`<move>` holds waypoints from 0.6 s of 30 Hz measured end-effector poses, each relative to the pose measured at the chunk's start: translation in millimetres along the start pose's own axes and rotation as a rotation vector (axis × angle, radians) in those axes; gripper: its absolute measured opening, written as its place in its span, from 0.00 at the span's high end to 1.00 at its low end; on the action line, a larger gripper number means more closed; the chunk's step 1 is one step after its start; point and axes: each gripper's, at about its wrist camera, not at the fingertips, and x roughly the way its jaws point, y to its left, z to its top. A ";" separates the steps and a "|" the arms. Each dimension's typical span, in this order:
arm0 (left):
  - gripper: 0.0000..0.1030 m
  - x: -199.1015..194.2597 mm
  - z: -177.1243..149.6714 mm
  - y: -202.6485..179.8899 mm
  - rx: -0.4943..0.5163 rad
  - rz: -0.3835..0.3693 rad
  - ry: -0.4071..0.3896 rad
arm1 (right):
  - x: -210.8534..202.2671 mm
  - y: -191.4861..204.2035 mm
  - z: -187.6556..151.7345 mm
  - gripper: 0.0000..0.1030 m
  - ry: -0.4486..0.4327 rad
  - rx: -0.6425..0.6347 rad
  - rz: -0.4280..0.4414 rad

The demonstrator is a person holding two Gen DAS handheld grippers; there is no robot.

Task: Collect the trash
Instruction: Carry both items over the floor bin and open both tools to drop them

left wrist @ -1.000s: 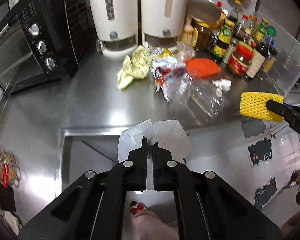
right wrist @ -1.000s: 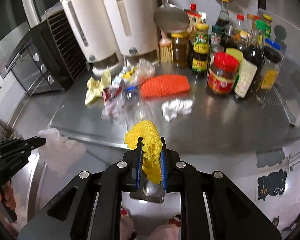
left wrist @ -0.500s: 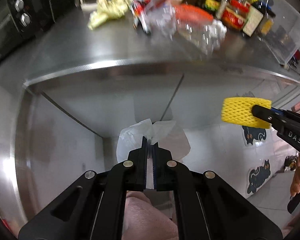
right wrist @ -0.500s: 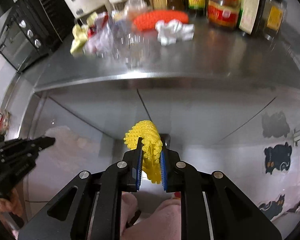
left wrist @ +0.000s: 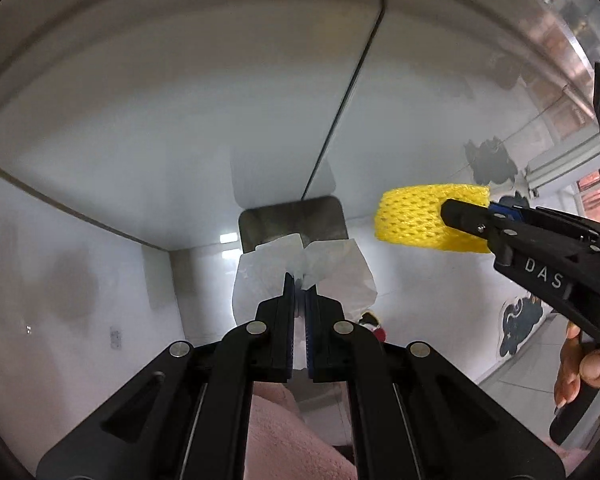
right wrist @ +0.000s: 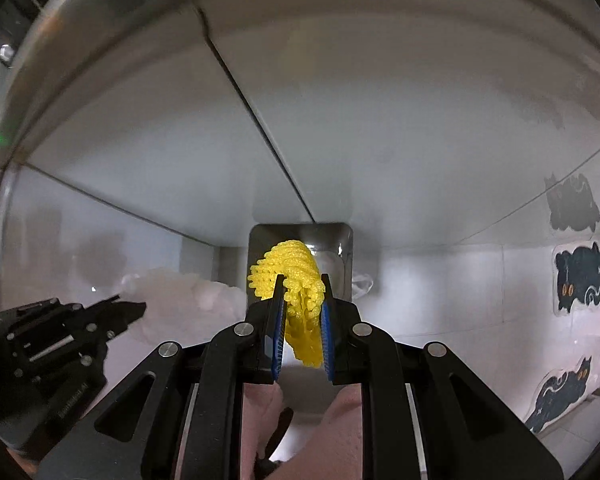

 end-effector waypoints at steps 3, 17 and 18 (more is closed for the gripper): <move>0.97 23.4 4.9 5.1 -0.030 -0.008 0.028 | 21.2 -3.6 3.5 0.82 0.037 0.036 0.008; 0.75 68.4 26.2 12.2 -0.058 -0.028 0.105 | 57.2 -15.2 25.8 0.64 0.125 0.134 0.024; 0.69 68.4 26.5 13.1 -0.056 -0.024 0.101 | 59.5 -19.8 24.9 0.58 0.124 0.132 0.024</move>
